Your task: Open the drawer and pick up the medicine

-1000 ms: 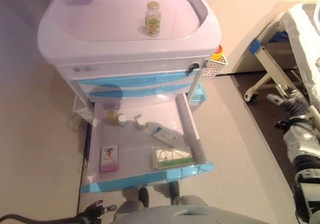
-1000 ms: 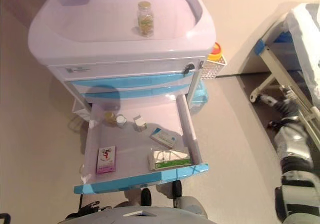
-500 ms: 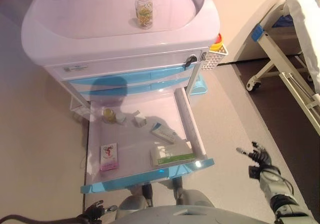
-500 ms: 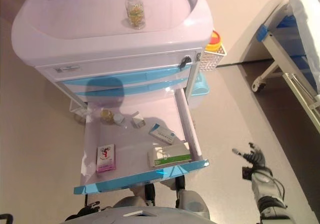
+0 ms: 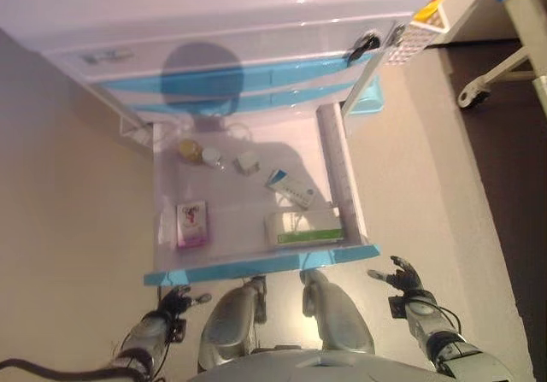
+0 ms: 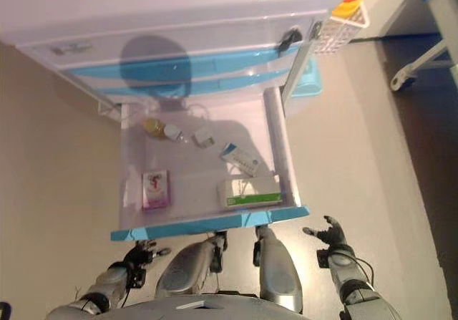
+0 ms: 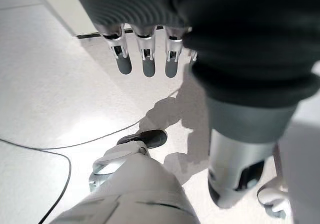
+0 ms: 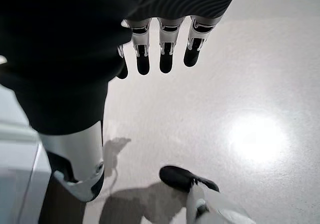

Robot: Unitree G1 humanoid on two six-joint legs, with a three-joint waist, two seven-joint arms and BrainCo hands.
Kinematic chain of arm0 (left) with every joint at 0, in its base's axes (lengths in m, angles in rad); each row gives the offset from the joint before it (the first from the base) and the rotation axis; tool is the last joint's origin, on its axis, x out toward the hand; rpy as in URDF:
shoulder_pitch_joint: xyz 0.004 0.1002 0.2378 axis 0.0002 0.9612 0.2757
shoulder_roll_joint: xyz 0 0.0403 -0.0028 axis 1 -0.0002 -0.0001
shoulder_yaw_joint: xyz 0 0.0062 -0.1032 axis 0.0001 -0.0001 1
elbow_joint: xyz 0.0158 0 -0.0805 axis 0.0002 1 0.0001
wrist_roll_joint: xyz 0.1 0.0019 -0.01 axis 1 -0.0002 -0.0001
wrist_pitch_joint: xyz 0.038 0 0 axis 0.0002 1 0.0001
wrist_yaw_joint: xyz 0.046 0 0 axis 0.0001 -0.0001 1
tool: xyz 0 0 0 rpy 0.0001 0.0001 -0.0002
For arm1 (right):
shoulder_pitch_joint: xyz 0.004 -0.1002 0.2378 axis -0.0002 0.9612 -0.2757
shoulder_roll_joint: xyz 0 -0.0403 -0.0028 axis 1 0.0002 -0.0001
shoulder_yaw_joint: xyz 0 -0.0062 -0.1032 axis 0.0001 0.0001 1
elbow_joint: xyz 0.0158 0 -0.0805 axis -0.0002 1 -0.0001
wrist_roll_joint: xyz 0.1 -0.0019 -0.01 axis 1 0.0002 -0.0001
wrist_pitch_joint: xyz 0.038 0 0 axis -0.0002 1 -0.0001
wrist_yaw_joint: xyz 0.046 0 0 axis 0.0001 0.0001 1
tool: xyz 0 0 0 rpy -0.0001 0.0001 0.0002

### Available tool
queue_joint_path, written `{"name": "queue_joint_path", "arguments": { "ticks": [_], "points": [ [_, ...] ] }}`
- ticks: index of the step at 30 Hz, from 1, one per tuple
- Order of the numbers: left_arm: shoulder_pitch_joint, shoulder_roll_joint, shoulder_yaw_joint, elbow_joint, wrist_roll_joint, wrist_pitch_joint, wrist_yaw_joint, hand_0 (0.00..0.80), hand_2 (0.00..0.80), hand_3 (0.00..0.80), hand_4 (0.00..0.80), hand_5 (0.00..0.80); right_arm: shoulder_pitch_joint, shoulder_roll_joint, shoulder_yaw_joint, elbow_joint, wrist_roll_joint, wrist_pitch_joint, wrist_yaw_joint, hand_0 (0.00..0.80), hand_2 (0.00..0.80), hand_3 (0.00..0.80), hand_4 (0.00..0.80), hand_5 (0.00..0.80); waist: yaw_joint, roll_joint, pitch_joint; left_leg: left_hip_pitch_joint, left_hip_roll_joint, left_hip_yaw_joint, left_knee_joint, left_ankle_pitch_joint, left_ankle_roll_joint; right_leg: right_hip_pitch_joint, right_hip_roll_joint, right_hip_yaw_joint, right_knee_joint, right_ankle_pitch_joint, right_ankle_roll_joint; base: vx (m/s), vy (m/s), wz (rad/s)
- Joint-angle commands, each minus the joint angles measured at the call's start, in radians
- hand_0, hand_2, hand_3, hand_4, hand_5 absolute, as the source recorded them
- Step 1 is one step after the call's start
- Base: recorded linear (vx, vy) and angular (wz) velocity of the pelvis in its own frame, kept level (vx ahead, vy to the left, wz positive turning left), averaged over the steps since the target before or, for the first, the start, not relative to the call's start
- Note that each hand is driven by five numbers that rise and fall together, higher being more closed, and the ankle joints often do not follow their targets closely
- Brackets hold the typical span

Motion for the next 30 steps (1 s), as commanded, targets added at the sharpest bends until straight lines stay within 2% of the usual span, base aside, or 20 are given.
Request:
{"name": "queue_joint_path", "arguments": {
  "ticks": [1,11,21,25,30],
  "points": [
    [0.024,0.001,-0.044,-0.040,0.035,-0.027,0.036,0.000,0.000,0.000,0.000,0.000,0.010,-0.030,0.049,-0.017,0.010,-0.022,-0.023,0.000,0.000,0.000,0.000,0.000,-0.001,0.029,-0.009,-0.128,-0.042,-0.074,0.133,-0.039,0.019,-0.074,0.011,-0.047,0.275,-0.155,-0.020,-0.062,0.025,0.13],
    [-0.037,0.021,-0.128,-0.121,0.155,-0.028,0.065,0.000,0.000,0.000,0.000,0.000,-0.026,-0.048,0.100,-0.022,-0.031,-0.016,-0.026,0.000,0.000,0.000,0.000,0.000,-0.017,0.050,0.035,-0.245,-0.040,-0.069,0.240,-0.053,0.025,-0.215,0.018,-0.042,0.430,-0.198,-0.039,-0.046,0.035,0.05],
    [-0.113,0.092,-0.300,-0.259,0.402,0.052,0.157,0.000,0.000,0.000,0.000,0.000,-0.066,-0.090,0.128,-0.022,-0.046,-0.004,-0.004,0.000,0.000,0.000,0.000,0.000,-0.053,0.068,0.060,-0.291,-0.034,-0.042,0.287,-0.063,0.028,-0.273,0.035,-0.011,0.470,-0.199,-0.039,-0.012,0.049,-0.04],
    [-0.152,0.126,-0.328,-0.321,0.429,0.090,0.184,0.000,0.000,0.000,0.000,0.000,-0.073,-0.098,0.137,-0.034,-0.037,-0.008,0.000,0.000,0.000,0.000,0.000,0.000,-0.068,0.070,0.064,-0.308,-0.033,-0.028,0.312,-0.073,0.027,-0.289,0.037,0.002,0.477,-0.197,-0.039,0.004,0.045,-0.11],
    [-0.212,0.174,-0.322,-0.377,0.436,0.133,0.190,0.000,0.000,0.000,0.000,0.000,-0.071,-0.106,0.138,-0.054,-0.035,-0.011,0.006,0.000,0.000,0.000,0.000,0.000,-0.089,0.071,0.066,-0.327,-0.029,-0.004,0.343,-0.090,0.031,-0.315,0.043,0.023,0.487,-0.190,-0.037,0.011,0.051,-0.14]
  ]
}}
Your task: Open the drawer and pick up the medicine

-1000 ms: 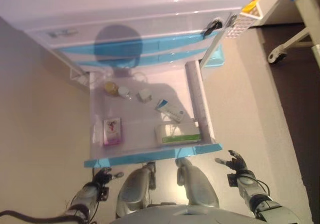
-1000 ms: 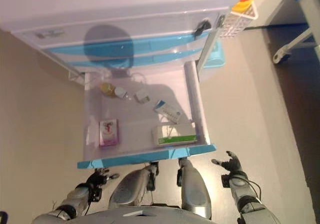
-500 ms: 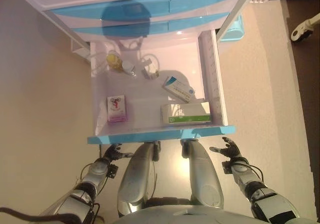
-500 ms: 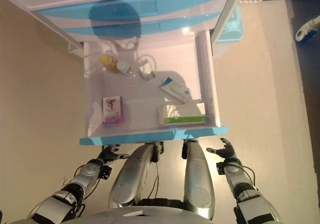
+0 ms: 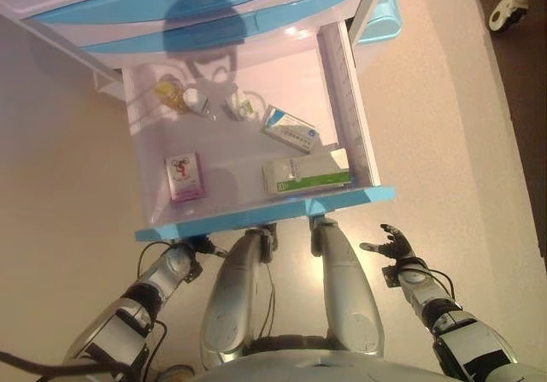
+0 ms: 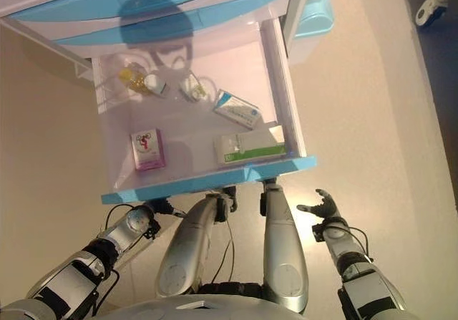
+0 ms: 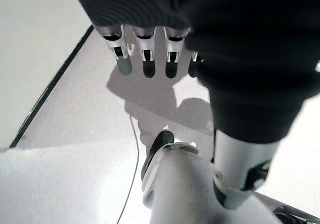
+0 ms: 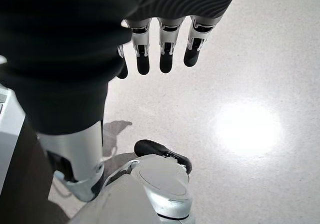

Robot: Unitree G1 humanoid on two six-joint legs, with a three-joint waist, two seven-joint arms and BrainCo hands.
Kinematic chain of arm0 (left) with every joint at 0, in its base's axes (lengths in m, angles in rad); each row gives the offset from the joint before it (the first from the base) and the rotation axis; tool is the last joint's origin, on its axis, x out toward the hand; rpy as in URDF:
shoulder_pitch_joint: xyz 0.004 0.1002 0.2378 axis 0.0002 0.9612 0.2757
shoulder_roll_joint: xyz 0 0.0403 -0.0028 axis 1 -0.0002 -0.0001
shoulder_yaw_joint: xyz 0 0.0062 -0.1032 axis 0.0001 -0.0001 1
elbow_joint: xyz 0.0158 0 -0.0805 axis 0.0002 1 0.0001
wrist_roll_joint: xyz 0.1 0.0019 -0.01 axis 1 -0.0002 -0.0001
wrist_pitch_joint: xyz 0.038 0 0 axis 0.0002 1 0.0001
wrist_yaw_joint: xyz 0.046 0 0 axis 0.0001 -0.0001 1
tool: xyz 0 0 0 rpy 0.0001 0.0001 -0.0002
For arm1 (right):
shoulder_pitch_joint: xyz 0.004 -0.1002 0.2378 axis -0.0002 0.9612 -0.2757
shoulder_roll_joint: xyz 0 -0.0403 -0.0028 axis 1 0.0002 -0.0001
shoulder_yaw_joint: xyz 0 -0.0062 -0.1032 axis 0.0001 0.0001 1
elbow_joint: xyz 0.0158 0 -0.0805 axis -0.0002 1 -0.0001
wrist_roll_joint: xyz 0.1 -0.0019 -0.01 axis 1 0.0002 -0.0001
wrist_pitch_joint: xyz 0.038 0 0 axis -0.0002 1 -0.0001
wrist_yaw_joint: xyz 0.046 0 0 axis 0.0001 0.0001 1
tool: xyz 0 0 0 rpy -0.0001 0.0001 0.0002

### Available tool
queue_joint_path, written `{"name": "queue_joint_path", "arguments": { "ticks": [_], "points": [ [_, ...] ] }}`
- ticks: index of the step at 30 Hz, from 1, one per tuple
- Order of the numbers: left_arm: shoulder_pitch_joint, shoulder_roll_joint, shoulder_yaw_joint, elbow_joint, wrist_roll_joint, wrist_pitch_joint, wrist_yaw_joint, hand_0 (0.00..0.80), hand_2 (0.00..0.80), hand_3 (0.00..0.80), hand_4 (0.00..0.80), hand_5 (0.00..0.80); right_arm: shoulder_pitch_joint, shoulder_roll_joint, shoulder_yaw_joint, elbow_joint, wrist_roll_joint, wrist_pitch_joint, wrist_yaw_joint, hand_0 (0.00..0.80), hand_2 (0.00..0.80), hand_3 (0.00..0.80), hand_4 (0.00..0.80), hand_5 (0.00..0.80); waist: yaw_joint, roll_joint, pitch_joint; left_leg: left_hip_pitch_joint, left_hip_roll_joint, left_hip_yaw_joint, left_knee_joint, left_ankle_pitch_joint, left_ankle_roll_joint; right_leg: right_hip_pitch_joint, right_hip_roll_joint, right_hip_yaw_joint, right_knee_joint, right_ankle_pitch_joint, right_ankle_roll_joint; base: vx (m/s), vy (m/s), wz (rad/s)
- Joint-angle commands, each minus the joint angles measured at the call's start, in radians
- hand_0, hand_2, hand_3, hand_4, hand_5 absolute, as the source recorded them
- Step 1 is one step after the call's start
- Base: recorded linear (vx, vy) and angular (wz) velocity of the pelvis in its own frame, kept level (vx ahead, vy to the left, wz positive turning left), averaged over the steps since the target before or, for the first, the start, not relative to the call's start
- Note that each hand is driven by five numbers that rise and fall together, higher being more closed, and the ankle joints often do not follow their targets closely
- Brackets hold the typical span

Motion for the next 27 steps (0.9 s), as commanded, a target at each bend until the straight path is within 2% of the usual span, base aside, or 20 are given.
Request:
{"name": "queue_joint_path", "arguments": {
  "ticks": [1,8,18,26,27],
  "points": [
    [0.010,0.042,0.030,-0.083,0.043,0.018,0.032,0.000,0.000,0.000,0.000,0.000,0.045,-0.060,0.025,-0.035,-0.008,-0.012,0.001,0.000,0.000,0.000,0.000,0.000,-0.019,0.028,-0.022,0.010,-0.041,-0.055,-0.059,0.035,0.001,0.033,0.046,-0.047,0.105,-0.084,-0.043,0.011,0.067,-0.07],
    [-0.094,0.129,0.101,-0.128,-0.028,0.082,-0.034,0.000,0.000,0.000,0.000,0.000,0.076,-0.082,0.020,-0.052,-0.028,0.005,0.002,0.000,0.000,0.000,0.000,0.000,-0.059,0.022,-0.024,0.004,-0.032,-0.012,-0.032,0.008,0.012,0.012,0.059,-0.003,0.097,-0.064,-0.039,0.032,0.071,-0.18],
    [-0.223,0.240,0.180,-0.143,-0.212,0.179,-0.253,0.000,0.000,0.000,0.000,0.000,0.113,-0.105,-0.003,-0.059,-0.036,-0.008,0.012,0.000,0.000,0.000,0.000,0.000,-0.107,0.022,-0.025,0.030,-0.028,0.031,-0.021,-0.026,0.025,0.020,0.052,0.045,0.053,-0.028,-0.018,0.045,0.074,-0.13],
    [-0.343,0.333,0.255,-0.024,-0.342,0.210,-0.258,0.000,0.000,0.000,0.000,0.000,0.132,-0.115,0.004,-0.089,-0.045,0.001,0.009,0.000,0.000,0.000,0.000,0.000,-0.140,0.014,-0.029,0.040,-0.025,0.062,-0.007,-0.052,0.035,0.015,0.053,0.081,0.040,-0.012,-0.003,0.064,0.099,-0.16],
    [-0.367,0.348,0.268,0.006,-0.366,0.210,-0.246,0.000,0.000,0.000,0.000,0.000,0.137,-0.116,0.006,-0.092,-0.047,0.000,0.010,0.000,0.000,0.000,0.000,0.000,-0.146,0.020,-0.028,0.050,-0.026,0.055,0.004,-0.084,0.033,0.021,0.058,0.086,0.057,-0.040,0.003,0.121,0.112,-0.10]
  ]
}}
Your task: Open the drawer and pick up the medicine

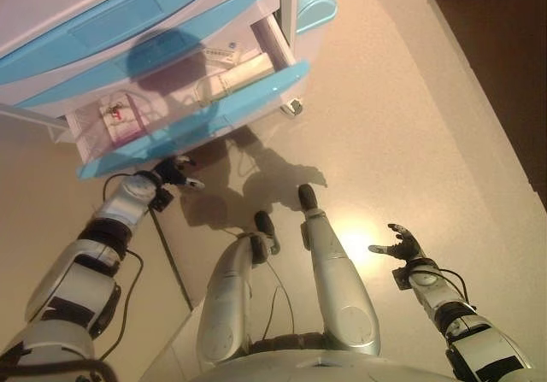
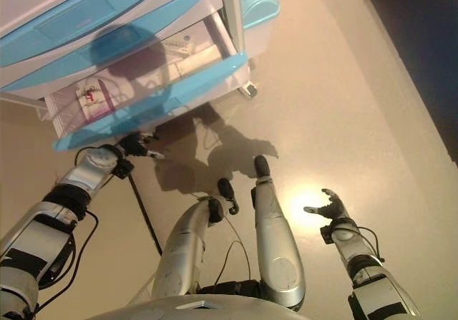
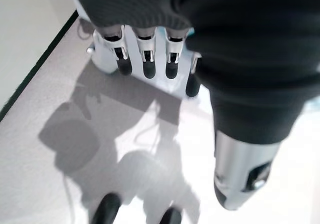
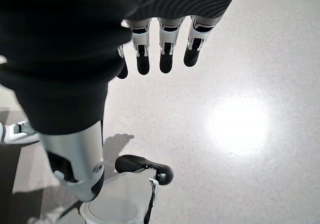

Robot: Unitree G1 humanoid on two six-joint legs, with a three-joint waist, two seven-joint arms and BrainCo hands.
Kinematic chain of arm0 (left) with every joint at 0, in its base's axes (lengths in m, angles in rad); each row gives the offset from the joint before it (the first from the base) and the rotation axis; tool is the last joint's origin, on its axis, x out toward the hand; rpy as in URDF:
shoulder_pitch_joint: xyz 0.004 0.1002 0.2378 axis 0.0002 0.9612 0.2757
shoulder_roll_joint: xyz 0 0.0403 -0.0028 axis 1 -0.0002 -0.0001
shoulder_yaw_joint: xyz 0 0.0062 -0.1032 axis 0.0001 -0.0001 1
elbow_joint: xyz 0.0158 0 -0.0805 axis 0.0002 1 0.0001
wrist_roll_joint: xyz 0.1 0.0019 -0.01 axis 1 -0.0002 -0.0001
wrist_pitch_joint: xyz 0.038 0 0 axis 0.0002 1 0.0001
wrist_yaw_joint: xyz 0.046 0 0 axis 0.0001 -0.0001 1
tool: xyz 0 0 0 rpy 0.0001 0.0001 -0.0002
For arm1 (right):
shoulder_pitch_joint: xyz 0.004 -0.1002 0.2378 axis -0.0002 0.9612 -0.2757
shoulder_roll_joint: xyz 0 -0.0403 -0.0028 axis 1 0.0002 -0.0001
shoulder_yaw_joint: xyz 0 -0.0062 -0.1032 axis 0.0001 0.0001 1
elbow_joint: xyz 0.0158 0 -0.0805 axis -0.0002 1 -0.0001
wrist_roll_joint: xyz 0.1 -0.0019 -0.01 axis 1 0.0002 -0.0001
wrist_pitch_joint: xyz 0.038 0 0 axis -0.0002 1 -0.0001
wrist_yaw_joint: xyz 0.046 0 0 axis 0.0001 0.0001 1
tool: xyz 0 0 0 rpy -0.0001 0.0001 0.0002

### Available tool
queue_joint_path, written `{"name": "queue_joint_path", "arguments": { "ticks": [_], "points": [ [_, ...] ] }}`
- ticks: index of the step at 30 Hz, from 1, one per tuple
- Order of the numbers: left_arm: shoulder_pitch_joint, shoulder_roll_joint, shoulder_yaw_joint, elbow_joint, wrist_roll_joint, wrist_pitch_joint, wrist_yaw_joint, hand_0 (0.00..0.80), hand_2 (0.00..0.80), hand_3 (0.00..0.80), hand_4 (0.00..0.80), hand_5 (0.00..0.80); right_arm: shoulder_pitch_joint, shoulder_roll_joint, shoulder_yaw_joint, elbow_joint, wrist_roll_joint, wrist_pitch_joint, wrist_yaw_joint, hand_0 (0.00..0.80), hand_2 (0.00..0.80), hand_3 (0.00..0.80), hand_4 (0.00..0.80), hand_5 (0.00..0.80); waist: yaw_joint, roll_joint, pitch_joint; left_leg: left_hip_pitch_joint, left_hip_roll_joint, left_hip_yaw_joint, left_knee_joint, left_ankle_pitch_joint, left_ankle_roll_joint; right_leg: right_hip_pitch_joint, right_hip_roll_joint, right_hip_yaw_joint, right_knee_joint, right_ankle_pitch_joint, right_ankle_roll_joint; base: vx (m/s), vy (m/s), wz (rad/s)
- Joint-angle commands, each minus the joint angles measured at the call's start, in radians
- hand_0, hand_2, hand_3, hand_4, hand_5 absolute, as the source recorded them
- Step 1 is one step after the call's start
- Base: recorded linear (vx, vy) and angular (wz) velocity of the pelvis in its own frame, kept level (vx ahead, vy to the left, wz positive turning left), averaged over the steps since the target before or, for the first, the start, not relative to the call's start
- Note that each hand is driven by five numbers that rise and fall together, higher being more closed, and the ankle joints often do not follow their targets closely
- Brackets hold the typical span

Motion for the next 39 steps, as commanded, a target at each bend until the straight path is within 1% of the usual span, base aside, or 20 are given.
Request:
{"name": "queue_joint_path", "arguments": {
  "ticks": [1,5,7,8,10,13,14,17,19,25,34,38,39],
  "points": [
    [-0.066,0.116,0.113,0.077,-0.088,-0.003,0.048,0.000,0.000,0.000,0.000,0.000,0.087,-0.041,0.000,-0.019,-0.011,-0.007,0.001,0.000,0.000,0.000,0.000,0.000,-0.028,0.018,-0.028,0.031,-0.058,-0.060,-0.051,-0.023,0.014,0.034,0.009,-0.040,0.044,-0.053,-0.016,0.126,0.120,-0.08],
    [-0.169,0.159,0.120,0.217,-0.086,-0.024,0.117,0.000,0.000,0.000,0.000,0.000,0.094,-0.045,0.031,-0.037,-0.036,-0.007,0.004,0.000,0.000,0.000,0.000,0.000,-0.046,0.011,-0.031,0.026,-0.056,-0.054,-0.038,-0.037,0.017,0.022,0.012,-0.022,0.056,-0.057,-0.011,0.036,0.063,-0.13],
    [-0.219,0.180,0.113,0.264,-0.084,-0.029,0.159,0.000,0.000,0.000,0.000,0.000,0.094,-0.046,0.046,-0.046,-0.030,-0.002,-0.003,0.000,0.000,0.000,0.000,0.000,-0.053,0.008,-0.032,0.021,-0.057,-0.053,-0.033,-0.042,0.018,0.015,0.015,-0.016,0.061,-0.058,-0.010,0.025,0.040,-0.05],
    [-0.244,0.191,0.111,0.288,-0.081,-0.034,0.198,0.000,0.000,0.000,0.000,0.000,0.096,-0.046,0.052,-0.051,-0.024,0.000,-0.008,0.000,0.000,0.000,0.000,0.000,-0.056,0.007,-0.033,0.021,-0.058,-0.053,-0.031,-0.044,0.018,0.014,0.016,-0.014,0.062,-0.058,-0.008,0.031,0.041,-0.08],
    [-0.277,0.204,0.103,0.325,-0.059,-0.057,0.245,0.000,0.000,0.000,0.000,0.000,0.096,-0.045,0.061,-0.054,-0.024,0.001,-0.012,0.000,0.000,0.000,0.000,0.000,-0.060,0.004,-0.035,0.021,-0.058,-0.054,-0.031,-0.046,0.019,0.011,0.017,-0.010,0.061,-0.055,-0.006,0.029,0.028,-0.09],
    [-0.322,0.217,0.084,0.350,-0.059,-0.069,0.332,0.000,0.000,0.000,0.000,0.000,0.096,-0.042,0.078,-0.063,-0.020,0.000,-0.021,0.000,0.000,0.000,0.000,0.000,-0.065,-0.002,-0.037,0.020,-0.057,-0.053,-0.031,-0.049,0.020,0.006,0.021,-0.005,0.060,-0.050,-0.003,-0.016,-0.004,-0.13],
    [-0.331,0.220,0.085,0.353,-0.068,-0.070,0.353,0.000,0.000,0.000,0.000,0.000,0.095,-0.041,0.081,-0.067,-0.020,0.001,-0.023,0.000,0.000,0.000,0.000,0.000,-0.067,-0.010,-0.037,0.008,-0.056,-0.040,-0.036,-0.022,0.024,-0.002,0.019,-0.004,0.045,-0.020,-0.006,-0.083,-0.042,-0.08],
    [-0.378,0.223,0.086,0.372,-0.063,-0.083,0.436,0.000,0.000,0.000,0.000,0.000,0.092,-0.031,0.095,-0.059,-0.017,-0.008,-0.031,0.000,0.000,0.000,0.000,0.000,-0.069,-0.015,-0.035,0.007,-0.054,-0.042,-0.033,-0.027,0.026,-0.007,0.023,0.000,0.050,-0.021,-0.005,-0.028,-0.014,0.00],
    [-0.394,0.225,0.083,0.374,-0.054,-0.089,0.468,0.000,0.000,0.000,0.000,0.000,0.094,-0.024,0.102,-0.055,-0.012,-0.012,-0.037,0.000,0.000,0.000,0.000,0.000,-0.068,-0.018,-0.036,0.005,-0.055,-0.045,-0.032,-0.029,0.027,-0.009,0.026,0.000,0.052,-0.020,-0.004,0.000,0.000,0.00],
    [-0.402,0.219,0.082,0.351,-0.054,-0.072,0.476,0.000,0.000,0.000,0.000,0.000,0.096,-0.008,0.105,-0.057,-0.010,-0.008,-0.042,0.000,0.000,0.000,0.000,0.000,-0.063,-0.021,-0.031,0.016,-0.059,-0.051,-0.043,-0.029,0.030,-0.005,0.027,-0.005,0.050,-0.010,0.002,-0.003,-0.033,0.01],
    [-0.390,0.219,0.069,0.347,-0.052,-0.067,0.428,0.000,0.000,0.000,0.000,0.000,0.089,0.004,0.104,-0.054,-0.009,-0.005,-0.044,0.000,0.000,0.000,0.000,0.000,-0.053,-0.020,-0.025,0.038,-0.064,-0.059,-0.068,-0.021,0.032,0.014,0.023,-0.014,0.034,0.002,0.007,-0.013,-0.043,0.03],
    [-0.366,0.218,0.073,0.332,-0.110,-0.079,0.334,0.000,0.000,0.000,0.000,0.000,0.094,0.008,0.098,-0.061,-0.010,-0.003,-0.041,0.000,0.000,0.000,0.000,0.000,-0.047,-0.020,-0.024,0.055,-0.064,-0.066,-0.082,-0.017,0.030,0.031,0.021,-0.020,0.026,0.003,0.009,-0.030,-0.066,0.05],
    [-0.349,0.212,0.078,0.322,-0.143,-0.084,0.290,0.000,0.000,0.000,0.000,0.000,0.095,0.010,0.094,-0.062,-0.013,-0.001,-0.040,0.000,0.000,0.000,0.000,0.000,-0.044,-0.019,-0.026,0.065,-0.064,-0.070,-0.092,-0.013,0.029,0.040,0.020,-0.021,0.020,0.001,0.010,-0.026,-0.069,0.11]
  ]
}}
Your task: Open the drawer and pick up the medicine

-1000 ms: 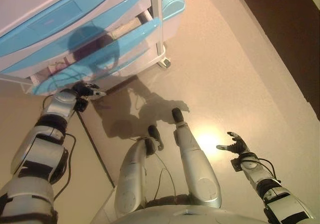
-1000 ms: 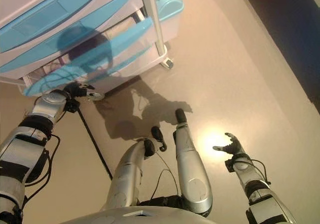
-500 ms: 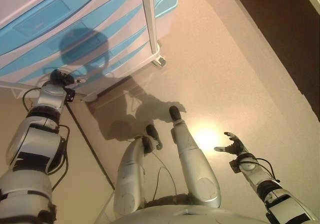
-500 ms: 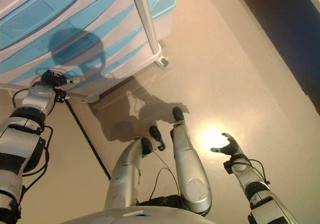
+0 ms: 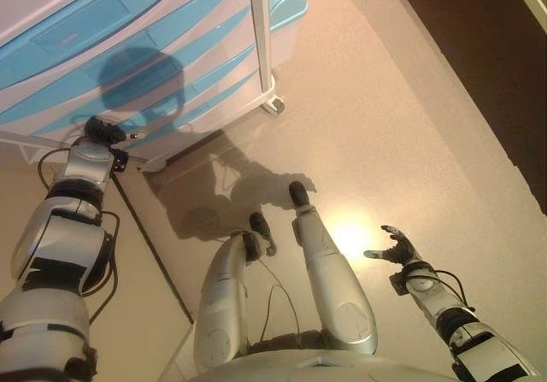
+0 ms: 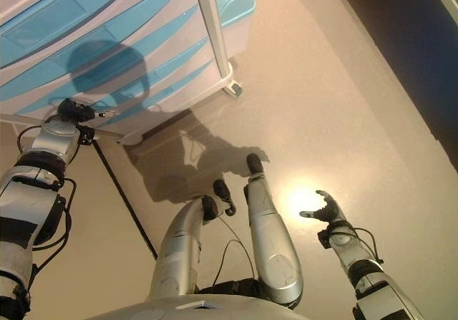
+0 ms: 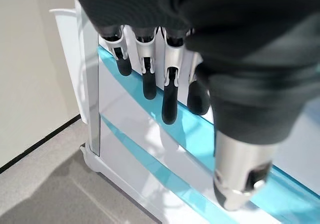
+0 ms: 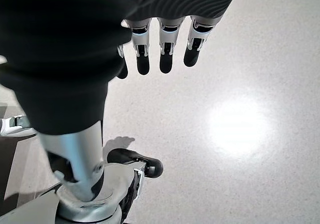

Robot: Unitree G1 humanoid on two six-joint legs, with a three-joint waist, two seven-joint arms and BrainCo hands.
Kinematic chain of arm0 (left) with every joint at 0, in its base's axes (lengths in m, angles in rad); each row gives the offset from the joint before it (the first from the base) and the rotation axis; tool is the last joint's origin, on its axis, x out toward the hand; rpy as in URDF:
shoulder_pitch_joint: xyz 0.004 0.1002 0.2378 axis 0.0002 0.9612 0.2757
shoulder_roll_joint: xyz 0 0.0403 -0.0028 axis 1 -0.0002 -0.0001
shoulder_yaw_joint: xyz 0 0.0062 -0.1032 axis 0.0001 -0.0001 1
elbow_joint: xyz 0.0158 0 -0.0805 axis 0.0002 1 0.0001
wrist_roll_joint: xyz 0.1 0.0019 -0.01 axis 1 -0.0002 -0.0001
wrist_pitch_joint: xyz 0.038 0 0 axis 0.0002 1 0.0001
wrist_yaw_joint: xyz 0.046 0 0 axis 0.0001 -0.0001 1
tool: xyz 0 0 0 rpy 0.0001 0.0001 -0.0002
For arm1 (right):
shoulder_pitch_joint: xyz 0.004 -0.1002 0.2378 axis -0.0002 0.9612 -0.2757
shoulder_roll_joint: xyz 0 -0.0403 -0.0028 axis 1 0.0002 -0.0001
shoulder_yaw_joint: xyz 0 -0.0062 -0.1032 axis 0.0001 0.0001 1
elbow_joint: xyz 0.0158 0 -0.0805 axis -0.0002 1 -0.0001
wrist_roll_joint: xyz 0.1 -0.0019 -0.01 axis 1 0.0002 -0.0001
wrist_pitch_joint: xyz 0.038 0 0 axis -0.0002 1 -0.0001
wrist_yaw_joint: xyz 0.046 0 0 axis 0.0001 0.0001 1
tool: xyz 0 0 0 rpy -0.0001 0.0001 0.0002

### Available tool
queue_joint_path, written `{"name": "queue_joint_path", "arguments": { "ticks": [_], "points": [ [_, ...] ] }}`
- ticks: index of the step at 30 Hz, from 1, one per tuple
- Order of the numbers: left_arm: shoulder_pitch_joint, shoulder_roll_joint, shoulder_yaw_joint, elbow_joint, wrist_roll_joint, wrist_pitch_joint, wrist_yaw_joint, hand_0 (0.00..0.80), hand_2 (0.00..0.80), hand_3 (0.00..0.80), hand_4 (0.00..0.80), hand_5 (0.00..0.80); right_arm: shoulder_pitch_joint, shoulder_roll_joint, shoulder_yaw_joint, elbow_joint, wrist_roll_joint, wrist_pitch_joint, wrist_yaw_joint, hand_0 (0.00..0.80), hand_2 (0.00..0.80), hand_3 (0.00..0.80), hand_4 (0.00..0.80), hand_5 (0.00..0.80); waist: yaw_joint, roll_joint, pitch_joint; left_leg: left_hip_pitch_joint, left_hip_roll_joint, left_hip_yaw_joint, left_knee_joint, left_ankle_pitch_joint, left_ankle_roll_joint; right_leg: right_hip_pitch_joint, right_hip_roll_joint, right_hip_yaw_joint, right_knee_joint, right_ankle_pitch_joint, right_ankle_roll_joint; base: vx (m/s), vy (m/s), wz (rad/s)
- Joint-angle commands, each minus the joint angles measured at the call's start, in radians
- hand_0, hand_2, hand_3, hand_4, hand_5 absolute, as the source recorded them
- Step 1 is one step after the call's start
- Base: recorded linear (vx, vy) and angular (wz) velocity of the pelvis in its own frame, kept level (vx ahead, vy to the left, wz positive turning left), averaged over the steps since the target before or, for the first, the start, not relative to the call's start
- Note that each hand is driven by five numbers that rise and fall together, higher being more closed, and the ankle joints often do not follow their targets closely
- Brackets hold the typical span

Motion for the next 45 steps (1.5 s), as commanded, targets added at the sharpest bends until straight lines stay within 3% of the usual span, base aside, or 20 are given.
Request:
{"name": "queue_joint_path", "arguments": {
  "ticks": [1,6,10,14,16,17,20,24,28,35,39,45],
  "points": [
    [-0.070,0.158,0.050,-0.043,-0.091,-0.085,-0.075,0.000,0.000,0.000,0.000,0.000,0.051,0.011,0.005,0.005,0.012,-0.001,-0.016,0.000,0.000,0.000,0.000,0.000,0.011,-0.011,-0.029,0.134,-0.081,-0.036,-0.212,0.045,0.011,0.071,-0.006,-0.025,-0.019,0.005,-0.009,-0.024,-0.076,0.11],
    [0.125,0.083,0.109,-0.201,-0.191,-0.100,-0.242,0.000,0.000,0.000,0.000,0.000,0.064,0.023,-0.034,0.028,-0.004,-0.001,-0.006,0.000,0.000,0.000,0.000,0.000,0.045,-0.001,-0.053,0.214,-0.088,-0.064,-0.300,0.077,-0.005,0.158,-0.019,-0.042,-0.092,-0.004,-0.012,-0.010,-0.101,0.06],
    [0.261,0.028,0.149,-0.299,-0.247,-0.114,-0.283,0.000,0.000,0.000,0.000,0.000,0.075,0.034,-0.057,0.045,-0.012,-0.011,0.001,0.000,0.000,0.000,0.000,0.000,0.077,0.000,-0.086,0.267,-0.093,-0.094,-0.367,0.104,-0.019,0.229,-0.027,-0.062,-0.144,-0.011,-0.015,0.001,-0.141,0.17],
    [0.475,-0.108,0.192,-0.398,-0.304,-0.229,-0.288,0.000,0.000,0.000,0.000,0.000,0.097,0.054,-0.078,0.066,-0.026,-0.012,0.023,0.000,0.000,0.000,0.000,0.000,0.126,-0.007,-0.166,0.343,-0.109,-0.155,-0.456,0.141,-0.044,0.349,-0.036,-0.094,-0.230,-0.026,-0.026,0.044,-0.177,0.16],
    [0.540,-0.168,0.204,-0.412,-0.294,-0.246,-0.303,0.000,0.000,0.000,0.000,0.000,0.112,0.066,-0.077,0.069,-0.043,-0.014,0.034,0.000,0.000,0.000,0.000,0.000,0.140,-0.011,-0.198,0.379,-0.111,-0.180,-0.499,0.155,-0.052,0.398,-0.035,-0.107,-0.273,-0.028,-0.028,0.073,-0.162,0.31],
    [0.622,-0.234,0.203,-0.415,-0.258,-0.272,-0.299,0.000,0.000,0.000,0.000,0.000,0.125,0.078,-0.080,0.082,-0.051,-0.023,0.044,0.000,0.000,0.000,0.000,0.000,0.156,-0.016,-0.234,0.408,-0.110,-0.194,-0.535,0.169,-0.059,0.442,-0.032,-0.118,-0.316,-0.024,-0.031,0.063,-0.140,0.24],
    [0.722,-0.319,0.211,-0.370,-0.208,-0.287,-0.284,0.000,0.000,0.000,0.000,0.000,0.143,0.100,-0.087,0.095,-0.039,-0.031,0.068,0.000,0.000,0.000,0.000,0.000,0.178,-0.023,-0.292,0.459,-0.105,-0.213,-0.592,0.188,-0.070,0.507,-0.024,-0.136,-0.375,-0.019,-0.038,0.115,-0.135,0.32],
    [0.851,-0.432,0.248,-0.220,-0.174,-0.342,-0.239,0.000,0.000,0.000,0.000,0.000,0.159,0.144,-0.118,0.138,0.012,-0.043,0.139,0.000,0.000,0.000,0.000,0.000,0.216,-0.032,-0.380,0.519,-0.095,-0.240,-0.653,0.208,-0.084,0.585,-0.014,-0.171,-0.439,-0.020,-0.052,0.080,-0.062,0.20],
    [0.918,-0.466,0.291,-0.101,-0.157,-0.383,-0.233,0.000,0.000,0.000,0.000,0.000,0.161,0.178,-0.149,0.173,0.069,-0.035,0.240,0.000,0.000,0.000,0.000,0.000,0.241,-0.038,-0.415,0.547,-0.088,-0.260,-0.684,0.219,-0.095,0.628,-0.012,-0.207,-0.462,-0.033,-0.057,0.003,-0.029,0.25],
    [0.938,-0.540,0.259,0.053,-0.158,-0.395,-0.285,0.000,0.000,0.000,0.000,0.000,0.158,0.214,-0.173,0.249,0.143,0.020,0.392,0.000,0.000,0.000,0.000,0.000,0.267,-0.044,-0.457,0.583,-0.072,-0.268,-0.751,0.251,-0.116,0.685,-0.013,-0.277,-0.523,-0.026,-0.054,-0.032,-0.004,0.25],
    [0.939,-0.576,0.274,0.076,-0.223,-0.377,-0.290,0.000,0.000,0.000,0.000,0.000,0.162,0.237,-0.194,0.286,0.164,0.049,0.401,0.000,0.000,0.000,0.000,0.000,0.272,-0.048,-0.472,0.595,-0.071,-0.274,-0.762,0.251,-0.118,0.699,-0.018,-0.289,-0.533,-0.023,-0.050,-0.020,0.011,0.14],
    [0.932,-0.587,0.231,0.093,-0.101,-0.361,-0.312,0.000,0.000,0.000,0.000,0.000,0.174,0.256,-0.175,0.296,0.132,0.034,0.395,0.000,0.000,0.000,0.000,0.000,0.267,-0.049,-0.486,0.607,-0.068,-0.269,-0.788,0.259,-0.117,0.705,-0.018,-0.292,-0.543,-0.016,-0.041,-0.011,-0.007,0.08]
  ]
}}
